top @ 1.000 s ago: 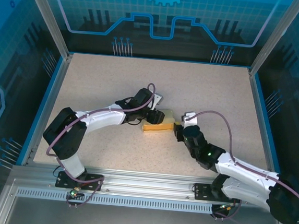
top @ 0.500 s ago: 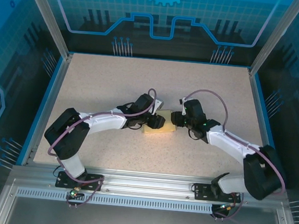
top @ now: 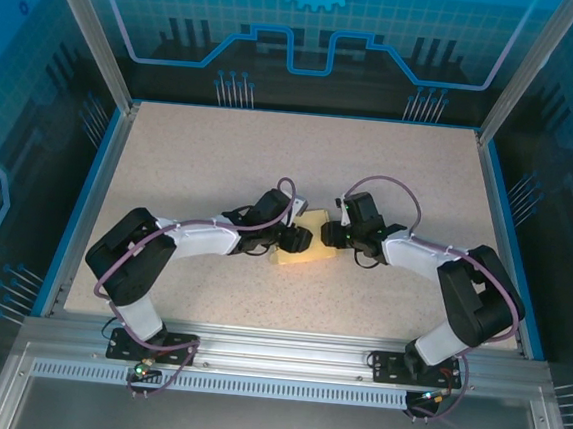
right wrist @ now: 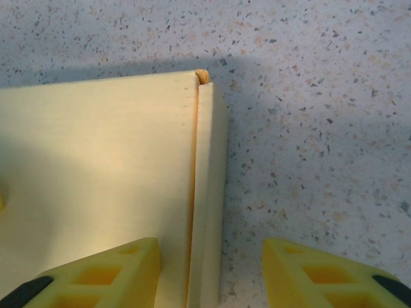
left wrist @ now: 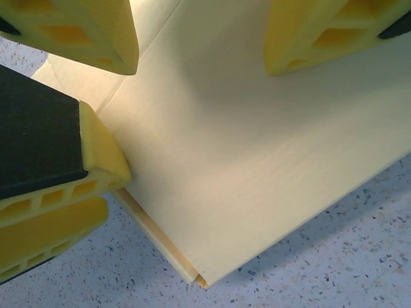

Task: Fold the paper box

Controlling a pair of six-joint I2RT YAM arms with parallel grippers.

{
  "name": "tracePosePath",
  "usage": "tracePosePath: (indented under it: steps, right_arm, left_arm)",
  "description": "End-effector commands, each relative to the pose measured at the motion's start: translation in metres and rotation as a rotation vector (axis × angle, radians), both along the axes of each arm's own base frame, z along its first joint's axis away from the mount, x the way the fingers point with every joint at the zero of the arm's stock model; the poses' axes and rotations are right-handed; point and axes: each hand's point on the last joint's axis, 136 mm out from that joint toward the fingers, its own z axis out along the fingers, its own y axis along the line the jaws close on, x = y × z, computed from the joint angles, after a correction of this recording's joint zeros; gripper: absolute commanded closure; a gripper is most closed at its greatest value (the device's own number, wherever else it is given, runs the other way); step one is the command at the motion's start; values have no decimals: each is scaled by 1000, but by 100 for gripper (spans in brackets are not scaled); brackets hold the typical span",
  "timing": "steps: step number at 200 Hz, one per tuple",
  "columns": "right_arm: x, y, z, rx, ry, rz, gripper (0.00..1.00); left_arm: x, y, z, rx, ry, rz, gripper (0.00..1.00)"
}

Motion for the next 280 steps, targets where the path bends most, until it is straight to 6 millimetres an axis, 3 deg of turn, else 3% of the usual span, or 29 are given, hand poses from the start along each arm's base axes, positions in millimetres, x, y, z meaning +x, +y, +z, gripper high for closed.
tracePosePath:
  steps: [1, 62, 93, 141, 146, 177, 215, 280]
  right_arm:
    - [-9, -8, -20, -35, 66, 6, 54]
    - [-1, -7, 26, -48, -23, 48, 50]
    - [-12, -12, 40, -79, -20, 77, 45]
    - [-59, -13, 46, -159, 81, 194, 40]
    - [-56, -6, 58, -140, 60, 201, 40]
    - [-68, 19, 68, -102, 66, 271, 38]
    - [-75, 46, 58, -166, 28, 341, 37]
    - [-77, 79, 51, -106, -26, 380, 34]
  left_arm:
    - [-3, 4, -11, 12, 19, 22, 44]
    - [10, 2, 45, -34, -111, 31, 42]
    - [19, 10, 61, -30, -147, 46, 38]
    - [40, 48, 63, 8, -119, 134, 34]
    - [42, 52, 63, 9, -116, 143, 33]
    - [51, 68, 58, 56, -71, 169, 32]
    - [46, 71, 49, 83, -11, 174, 31]
    - [42, 79, 41, 51, -10, 241, 28]
